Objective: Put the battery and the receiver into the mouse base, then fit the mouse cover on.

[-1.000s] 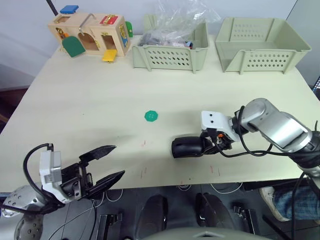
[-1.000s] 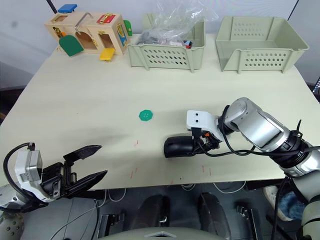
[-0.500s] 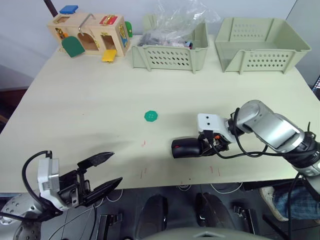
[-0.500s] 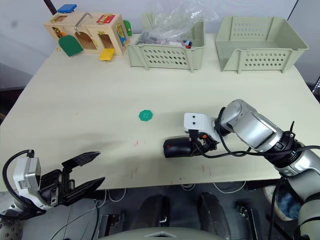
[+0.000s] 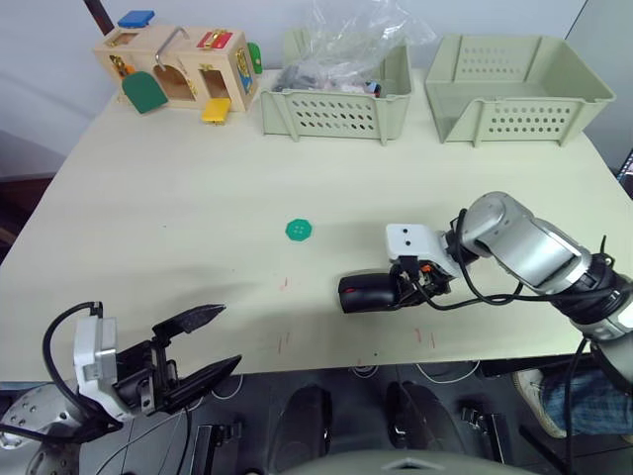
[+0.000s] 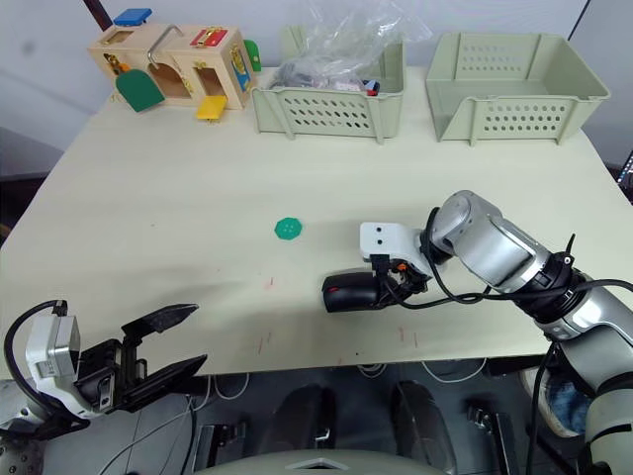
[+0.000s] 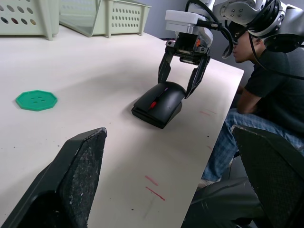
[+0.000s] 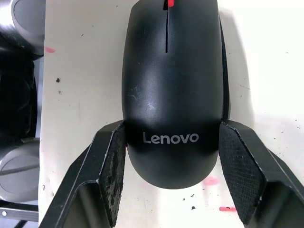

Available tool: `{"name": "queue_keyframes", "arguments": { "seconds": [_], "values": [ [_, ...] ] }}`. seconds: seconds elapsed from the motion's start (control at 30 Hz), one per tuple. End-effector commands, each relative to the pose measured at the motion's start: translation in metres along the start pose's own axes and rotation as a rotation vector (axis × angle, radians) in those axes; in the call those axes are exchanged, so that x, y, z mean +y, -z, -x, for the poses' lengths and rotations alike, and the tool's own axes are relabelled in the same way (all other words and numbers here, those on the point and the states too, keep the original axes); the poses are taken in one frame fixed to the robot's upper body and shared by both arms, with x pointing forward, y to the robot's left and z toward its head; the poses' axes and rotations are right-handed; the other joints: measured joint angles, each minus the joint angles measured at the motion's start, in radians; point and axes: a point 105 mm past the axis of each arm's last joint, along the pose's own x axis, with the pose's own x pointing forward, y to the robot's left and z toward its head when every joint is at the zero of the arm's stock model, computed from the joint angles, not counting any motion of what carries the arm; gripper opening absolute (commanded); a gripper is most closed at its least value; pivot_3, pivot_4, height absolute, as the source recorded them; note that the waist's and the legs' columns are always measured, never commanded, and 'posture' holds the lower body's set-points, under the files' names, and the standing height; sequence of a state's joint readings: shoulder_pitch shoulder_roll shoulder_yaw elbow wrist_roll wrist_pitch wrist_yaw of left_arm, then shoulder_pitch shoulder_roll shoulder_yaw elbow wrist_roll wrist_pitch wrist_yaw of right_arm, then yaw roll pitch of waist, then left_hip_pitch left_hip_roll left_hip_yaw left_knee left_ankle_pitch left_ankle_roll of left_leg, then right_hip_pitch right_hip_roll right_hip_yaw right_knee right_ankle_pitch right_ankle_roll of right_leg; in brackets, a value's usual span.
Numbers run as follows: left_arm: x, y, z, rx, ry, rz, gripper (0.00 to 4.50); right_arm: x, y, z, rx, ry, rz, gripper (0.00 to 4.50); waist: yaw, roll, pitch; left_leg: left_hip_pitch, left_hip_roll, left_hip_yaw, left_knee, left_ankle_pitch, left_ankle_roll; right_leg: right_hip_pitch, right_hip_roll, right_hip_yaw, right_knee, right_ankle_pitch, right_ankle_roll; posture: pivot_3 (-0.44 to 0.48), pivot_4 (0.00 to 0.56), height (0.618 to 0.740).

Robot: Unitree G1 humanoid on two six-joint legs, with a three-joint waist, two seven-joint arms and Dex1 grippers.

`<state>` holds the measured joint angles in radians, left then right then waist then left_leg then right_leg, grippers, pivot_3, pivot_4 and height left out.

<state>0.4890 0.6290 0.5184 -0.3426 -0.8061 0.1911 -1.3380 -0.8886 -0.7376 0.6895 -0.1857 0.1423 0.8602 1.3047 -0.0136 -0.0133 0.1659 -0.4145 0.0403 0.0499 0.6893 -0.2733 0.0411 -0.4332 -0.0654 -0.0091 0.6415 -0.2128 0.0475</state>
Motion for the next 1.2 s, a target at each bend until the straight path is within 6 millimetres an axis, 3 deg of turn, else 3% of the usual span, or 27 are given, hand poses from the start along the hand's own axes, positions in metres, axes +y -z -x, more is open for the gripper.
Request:
{"name": "queue_keyframes", "arguments": {
  "seconds": [0.03, 1.2],
  "values": [
    [-0.003, -0.0031, 0.0025, -0.002, 0.0, -0.024, 4.5, -0.0039, -0.0007, 0.0035, 0.019, 0.015, 0.021, 2.49, 0.0, 0.0, 0.0, 0.0, 0.0, 0.0, 0.0, 0.0, 0.0, 0.0, 0.0, 0.0, 0.0, 0.0, 0.0, 0.0, 0.15, 0.74],
    [-0.0073, 0.0047, 0.0057, 0.008, -0.001, -0.011, 4.5, -0.0065, -0.002, 0.0069, 0.043, -0.003, 0.051, 2.49, -0.001, 0.0, 0.0, 0.0, 0.0, 0.0, 0.0, 0.0, 0.0, 0.0, 0.0, 0.0, 0.0, 0.0, 0.0, 0.0, 0.15, 0.74]
  ]
}}
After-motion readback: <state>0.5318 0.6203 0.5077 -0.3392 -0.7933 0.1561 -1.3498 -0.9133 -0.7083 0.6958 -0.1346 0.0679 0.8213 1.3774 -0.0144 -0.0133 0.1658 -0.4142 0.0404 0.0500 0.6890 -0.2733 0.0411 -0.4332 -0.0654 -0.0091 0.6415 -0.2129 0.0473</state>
